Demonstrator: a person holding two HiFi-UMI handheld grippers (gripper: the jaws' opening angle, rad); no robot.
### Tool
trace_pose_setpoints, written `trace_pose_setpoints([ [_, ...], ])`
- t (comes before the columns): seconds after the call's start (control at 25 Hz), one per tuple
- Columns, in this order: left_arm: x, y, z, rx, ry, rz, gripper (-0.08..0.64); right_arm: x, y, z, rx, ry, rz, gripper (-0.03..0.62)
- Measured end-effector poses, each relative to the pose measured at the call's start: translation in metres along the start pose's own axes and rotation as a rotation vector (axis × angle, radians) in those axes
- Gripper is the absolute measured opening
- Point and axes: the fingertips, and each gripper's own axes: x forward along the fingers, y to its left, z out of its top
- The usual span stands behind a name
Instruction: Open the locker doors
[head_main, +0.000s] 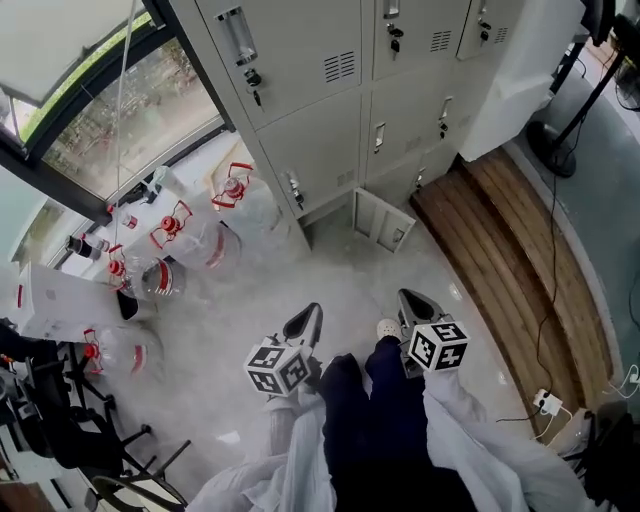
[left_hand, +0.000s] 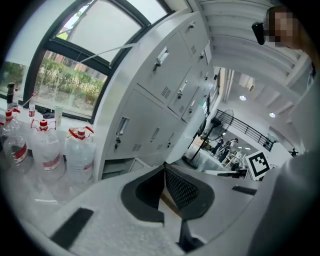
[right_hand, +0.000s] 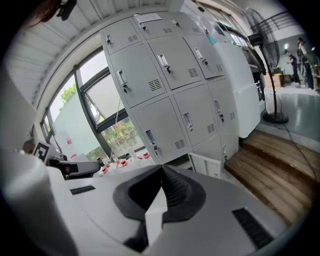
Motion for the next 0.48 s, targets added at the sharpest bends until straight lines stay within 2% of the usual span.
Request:
trace_pose_setpoints([
  [0.12,0.005,-0.024,0.026,0.001,-0.051,0.008,0.011,-0.01,0.009,0.028,0.024,0.022,0.115,-0.001],
  [0.28,0.024,-0.052,0.061,0.029,-0.125,0.025,0.011,-0.017,0.006,0.073,-0.047,0.017,0.197,-0.002],
  [0.4,0.034,-0.074,0.091,0.072,-0.201,0.029,0.011,-0.021,0.005,0.119,-0.106,-0.053,0.256,-0.002],
  [0.48,0.038,-0.086,0.112,0.143,-0.249,0.035,0.009,-0.022,0.007,0.154,-0.194,-0.131,0.296,-0.002],
])
